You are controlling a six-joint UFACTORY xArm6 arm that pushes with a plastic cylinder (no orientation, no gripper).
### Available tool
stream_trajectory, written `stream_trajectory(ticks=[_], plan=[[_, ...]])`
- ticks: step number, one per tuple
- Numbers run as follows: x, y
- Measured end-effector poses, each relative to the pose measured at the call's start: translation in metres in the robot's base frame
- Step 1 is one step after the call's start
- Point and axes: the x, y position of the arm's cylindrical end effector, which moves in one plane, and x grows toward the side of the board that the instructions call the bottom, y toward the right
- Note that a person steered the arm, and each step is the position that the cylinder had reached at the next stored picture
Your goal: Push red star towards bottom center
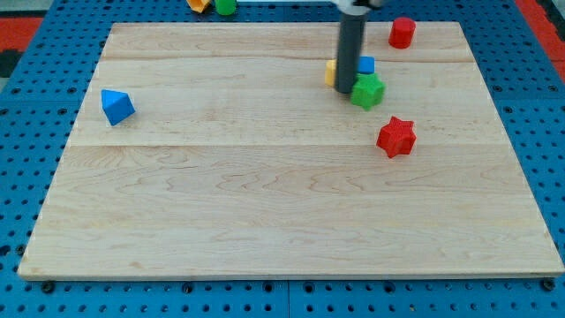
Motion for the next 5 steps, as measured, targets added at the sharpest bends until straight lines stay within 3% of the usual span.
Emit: stream_trajectory(ticks=[2,5], plan=[[0.045,0.079],[0.046,0.082]])
